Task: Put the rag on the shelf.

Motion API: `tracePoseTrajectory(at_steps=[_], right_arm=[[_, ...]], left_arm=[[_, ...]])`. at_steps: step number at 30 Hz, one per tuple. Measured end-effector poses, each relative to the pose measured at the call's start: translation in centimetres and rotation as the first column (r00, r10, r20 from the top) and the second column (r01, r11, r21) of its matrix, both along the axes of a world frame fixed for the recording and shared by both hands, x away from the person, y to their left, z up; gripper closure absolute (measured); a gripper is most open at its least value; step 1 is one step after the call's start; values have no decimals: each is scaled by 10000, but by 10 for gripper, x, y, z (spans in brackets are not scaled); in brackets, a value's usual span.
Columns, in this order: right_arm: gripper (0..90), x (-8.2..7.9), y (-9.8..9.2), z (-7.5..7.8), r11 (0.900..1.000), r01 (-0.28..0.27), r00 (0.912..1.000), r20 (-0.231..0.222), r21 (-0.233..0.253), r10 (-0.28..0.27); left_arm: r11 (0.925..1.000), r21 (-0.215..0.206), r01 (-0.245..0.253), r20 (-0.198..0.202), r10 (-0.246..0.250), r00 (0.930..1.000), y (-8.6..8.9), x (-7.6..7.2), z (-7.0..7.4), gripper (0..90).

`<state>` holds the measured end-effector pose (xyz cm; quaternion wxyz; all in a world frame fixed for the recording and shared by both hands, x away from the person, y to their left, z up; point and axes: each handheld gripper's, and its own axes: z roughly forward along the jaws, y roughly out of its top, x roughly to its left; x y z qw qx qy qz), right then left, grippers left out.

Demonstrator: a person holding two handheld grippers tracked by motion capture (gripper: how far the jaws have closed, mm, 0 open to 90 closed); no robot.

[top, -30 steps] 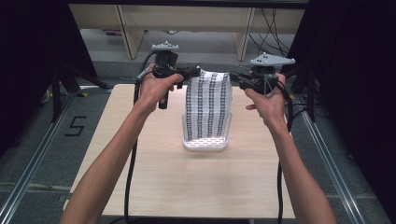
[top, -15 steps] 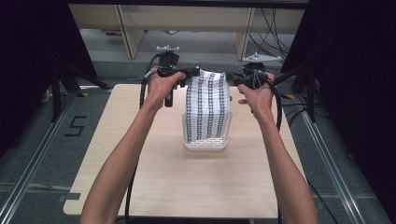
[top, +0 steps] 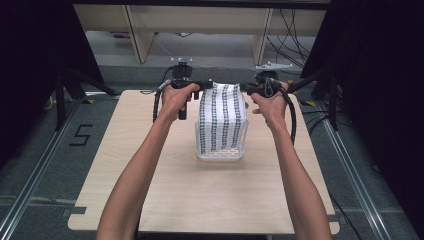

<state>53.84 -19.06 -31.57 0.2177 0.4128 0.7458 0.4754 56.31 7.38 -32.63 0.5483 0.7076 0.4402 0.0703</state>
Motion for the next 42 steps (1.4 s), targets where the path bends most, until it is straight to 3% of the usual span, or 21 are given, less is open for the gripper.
tracePoseTrajectory(at_steps=[3, 6, 9, 12, 14, 16, 23, 28, 29, 33, 35, 38, 42], right_arm=[[836, 2, 1, -7, 9999, 149, 9997, -188, 23, -149], [795, 4, 0, -14, 9996, 266, 9989, -384, -32, -267], [741, 4, -1, -18, 9995, 329, 9983, -475, 26, -327], [670, 4, -1, -19, 9985, 545, 9969, -564, -43, -547], [650, 3, -3, -18, 9986, 525, 9970, -574, -32, -526], [626, 2, -3, -17, 9988, 491, 9973, -550, -28, -492], [506, -9, -6, -13, 9993, 262, 9981, -544, -276, -277], [461, -20, -10, -13, 9994, -10, 9970, -768, -342, -17], [453, -23, -11, -12, 9990, -45, 9972, -743, -451, 11], [427, -37, -15, -11, 9991, -262, 9976, -655, -333, 240], [420, -44, -17, -11, 9991, -363, 9962, -799, -208, 345], [403, -53, -19, -11, 9985, -499, 9960, -757, -224, 481], [389, -63, -21, -10, 9974, -705, 9952, -686, -128, 695]], left_arm=[[9998, 151, 119, -226, -116, 9997, 0, 1, -5, 779], [9977, 610, 302, -608, -265, 9978, -1, 2, -10, 732], [9983, 574, 124, -900, -72, 9959, 0, 3, -13, 618], [9944, 1042, -187, -1107, 303, 9934, 1, 5, -14, 448], [9915, 1303, 8, -1191, 149, 9928, 2, 4, -14, 407], [9865, 1631, 151, -1144, 37, 9934, 2, 2, -13, 395], [9757, 2108, 597, -1191, -349, 9923, 4, -13, -8, 329], [9759, 2030, 796, -1157, -568, 9917, 11, -28, -5, 309], [9732, 2144, 834, -1136, -600, 9917, 14, -31, -4, 302], [9813, 1826, 607, -1075, -415, 9933, 23, -42, 0, 271], [9772, 2014, 672, -1031, -471, 9936, 26, -49, 1, 243], [9698, 2367, 592, -677, -443, 9967, 30, -60, 2, 241], [9689, 2378, 689, -347, -624, 9975, 36, -77, 5, 229]])
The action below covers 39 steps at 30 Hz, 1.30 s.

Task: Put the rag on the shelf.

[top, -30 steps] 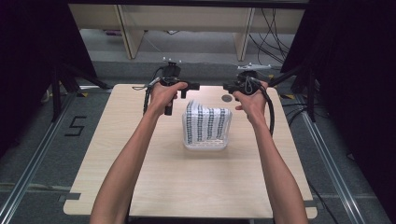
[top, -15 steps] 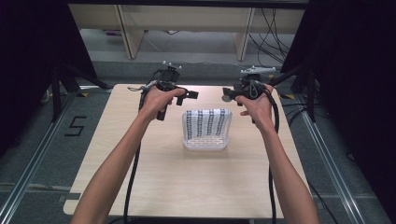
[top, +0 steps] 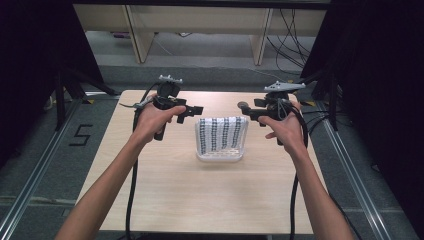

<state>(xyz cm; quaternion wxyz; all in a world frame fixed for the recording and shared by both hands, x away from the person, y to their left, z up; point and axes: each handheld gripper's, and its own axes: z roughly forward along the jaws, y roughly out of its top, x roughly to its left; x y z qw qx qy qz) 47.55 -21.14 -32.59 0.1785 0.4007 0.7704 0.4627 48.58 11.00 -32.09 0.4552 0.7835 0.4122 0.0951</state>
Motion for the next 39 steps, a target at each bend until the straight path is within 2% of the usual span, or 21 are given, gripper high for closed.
tracePoseTrajectory(at_steps=[1, 2, 4, 6, 7, 8, 9, 10, 11, 14, 17, 18, 19, 22, 26, 27, 28, 30, 36, 38, 39], right_arm=[[386, -1, -1, 0, 9998, -123, 9998, 176, -165, 126], [382, -4, 0, 1, 10000, -44, 9999, 90, -75, 44], [378, -7, 0, 3, 9998, -115, 9995, 283, -132, 118], [362, -12, 3, 4, 10000, -58, 9999, 150, -63, 59], [361, -13, 3, 4, 9998, -81, 9994, 333, -191, 87], [359, -16, 3, 6, 9998, -55, 9999, 163, -184, 58], [355, -16, 3, 6, 9997, -164, 9992, 372, -191, 171], [350, -19, 4, 8, 9997, -106, 9996, 243, -220, 111], [345, -19, 3, 7, 9995, -168, 9989, 431, -249, 178], [325, -23, 3, 7, 9999, -118, 9994, 326, -40, 119], [295, -27, 3, 5, 9998, -141, 9995, 267, -114, 144], [295, -28, 2, 5, 9996, -158, 9990, 417, -253, 168], [292, -30, 2, 4, 9999, -93, 9996, 274, -74, 95], [289, -32, 0, 2, 9996, -182, 9993, 310, -221, 189], [287, -37, 1, -1, 9999, -147, 9997, 217, -56, 148], [287, -36, -1, -1, 9992, -235, 9986, 459, -335, 250], [286, -39, 0, -1, 9998, -187, 9997, 184, -89, 189], [284, -40, -1, -4, 9997, -213, 9991, 356, -142, 218], [275, -45, -4, -8, 9996, -264, 9993, 245, -72, 266], [271, -47, -3, -10, 9998, -146, 9995, 269, 138, 143], [265, -46, -5, -10, 9992, -397, 9985, 392, 52, 395]], left_arm=[[10000, 75, 20, 97, -21, 10000, 1, -4, 0, 224], [10000, 75, 49, 173, -50, 9998, 3, -8, 1, 213], [9997, -15, 228, 261, -228, 9994, 5, -16, 1, 227], [9994, -4, 348, 323, -348, 9989, 8, -23, 1, 224], [9992, -26, 397, 372, -395, 9985, 10, -26, 0, 224], [9993, -185, 323, 383, -316, 9988, 11, -30, -1, 224], [9993, -162, 338, 404, -331, 9986, 12, -33, -2, 224], [9992, -162, 372, 422, -365, 9984, 13, -36, -3, 223], [9991, -86, 411, 446, -407, 9982, 15, -38, -4, 221], [9986, -261, 456, 530, -442, 9976, 18, -46, -8, 214], [9981, -292, 552, 590, -534, 9968, 21, -53, -11, 211], [9978, -327, 571, 621, -550, 9966, 22, -55, -13, 211], [9976, -359, 591, 621, -568, 9965, 23, -57, -14, 210], [9971, -342, 677, 631, -654, 9959, 24, -62, -17, 210], [9966, -298, 764, 554, -747, 9957, 26, -68, -23, 209], [9966, -303, 770, 590, -752, 9954, 27, -69, -24, 209], [9965, -345, 768, 572, -747, 9956, 28, -71, -25, 209], [9966, -321, 763, 618, -742, 9953, 29, -73, -26, 208], [9969, -416, 666, 681, -637, 9956, 35, -80, -29, 207], [9963, -437, 743, 679, -713, 9951, 36, -81, -31, 206], [9964, -438, 720, 680, -689, 9953, 36, -82, -32, 205]])
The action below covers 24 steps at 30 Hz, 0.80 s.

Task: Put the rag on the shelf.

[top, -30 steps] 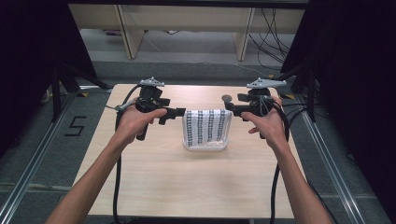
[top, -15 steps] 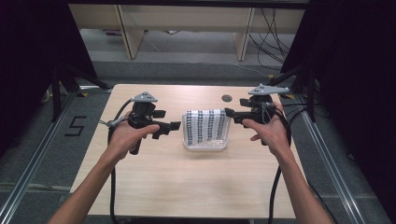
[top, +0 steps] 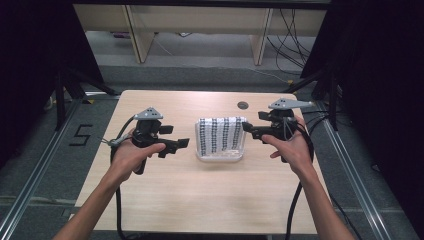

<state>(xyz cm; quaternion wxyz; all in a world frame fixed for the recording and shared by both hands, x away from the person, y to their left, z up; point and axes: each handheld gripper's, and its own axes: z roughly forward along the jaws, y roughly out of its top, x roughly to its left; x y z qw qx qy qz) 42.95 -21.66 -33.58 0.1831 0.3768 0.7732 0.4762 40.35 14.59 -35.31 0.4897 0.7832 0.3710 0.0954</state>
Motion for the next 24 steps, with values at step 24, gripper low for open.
tracePoseTrajectory(at_steps=[24], right_arm=[[217, -24, -1, -8, 9997, -145, 9998, 162, 195, 142]], left_arm=[[9995, -125, 285, 328, -281, 9991, 0, -21, -12, 200]])
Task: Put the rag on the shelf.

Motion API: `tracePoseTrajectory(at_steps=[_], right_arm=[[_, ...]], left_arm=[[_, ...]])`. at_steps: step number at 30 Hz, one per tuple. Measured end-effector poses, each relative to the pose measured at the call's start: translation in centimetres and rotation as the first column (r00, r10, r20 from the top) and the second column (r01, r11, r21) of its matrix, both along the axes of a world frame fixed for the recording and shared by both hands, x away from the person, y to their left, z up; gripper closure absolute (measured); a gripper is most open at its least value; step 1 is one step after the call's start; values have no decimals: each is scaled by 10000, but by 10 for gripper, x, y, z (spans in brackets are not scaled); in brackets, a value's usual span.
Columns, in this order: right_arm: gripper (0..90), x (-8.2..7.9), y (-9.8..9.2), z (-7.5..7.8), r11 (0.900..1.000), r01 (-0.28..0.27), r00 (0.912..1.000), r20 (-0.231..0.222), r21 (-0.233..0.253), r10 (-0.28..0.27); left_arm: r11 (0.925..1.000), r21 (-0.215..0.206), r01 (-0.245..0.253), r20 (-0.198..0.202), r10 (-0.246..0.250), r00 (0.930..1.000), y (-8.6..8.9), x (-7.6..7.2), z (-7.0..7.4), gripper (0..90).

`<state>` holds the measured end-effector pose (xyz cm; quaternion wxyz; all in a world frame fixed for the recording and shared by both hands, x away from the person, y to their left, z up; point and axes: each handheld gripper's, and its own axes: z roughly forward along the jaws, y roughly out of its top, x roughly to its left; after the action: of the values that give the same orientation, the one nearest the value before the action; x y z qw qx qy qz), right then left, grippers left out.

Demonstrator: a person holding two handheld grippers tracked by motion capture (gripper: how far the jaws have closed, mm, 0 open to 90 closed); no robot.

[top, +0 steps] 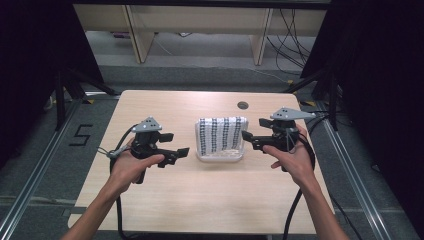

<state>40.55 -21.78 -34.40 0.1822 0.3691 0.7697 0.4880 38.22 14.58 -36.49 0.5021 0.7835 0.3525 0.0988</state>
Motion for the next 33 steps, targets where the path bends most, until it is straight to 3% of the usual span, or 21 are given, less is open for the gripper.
tracePoseTrajectory(at_steps=[3, 4, 6, 7, 8, 12, 14, 16, 19, 20, 33], right_arm=[[217, -4, 0, -1, 10000, 42, 9999, -151, 82, -41], [217, -5, -1, -2, 10000, 7, 10000, 36, 31, -7], [217, -8, 1, -3, 9998, 5, 9999, -109, 220, -3], [217, -9, -1, -3, 10000, -35, 10000, 48, 89, 34], [217, -11, 0, -4, 9997, 5, 9999, -131, 249, -1], [216, -14, -1, -7, 9993, -230, 9997, 5, 286, 230], [216, -18, -1, -9, 9995, -55, 9999, -120, 310, 59], [215, -19, -2, -12, 9995, -127, 9999, -39, 287, 128], [214, -21, -4, -15, 9997, -154, 9998, -110, 174, 156], [214, -22, -2, -17, 9990, -124, 9997, -201, 439, 133], [205, -33, -5, -26, 9991, -303, 9994, -151, 308, 308]], left_arm=[[10000, -23, 7, 17, -7, 10000, -1, -4, -1, 201], [10000, -58, -13, 74, 14, 10000, -1, -5, -1, 201], [9999, -114, -73, 97, 74, 9999, -1, -8, -2, 201], [10000, 1, -48, 63, 48, 10000, 0, -9, -1, 201], [10000, -36, 11, 94, -10, 10000, 0, -10, -2, 200], [10000, -20, -48, 90, 49, 9999, 1, -14, -5, 200], [10000, -27, -37, 59, 37, 10000, 2, -16, -7, 199], [9999, -159, 9, 79, -7, 10000, 2, -17, -10, 200], [10000, -18, -27, 52, 27, 10000, 2, -20, -12, 200], [10000, -83, 52, 118, -51, 9999, 2, -21, -13, 200], [9999, -69, 84, 108, -83, 9999, 4, -36, -26, 200]])
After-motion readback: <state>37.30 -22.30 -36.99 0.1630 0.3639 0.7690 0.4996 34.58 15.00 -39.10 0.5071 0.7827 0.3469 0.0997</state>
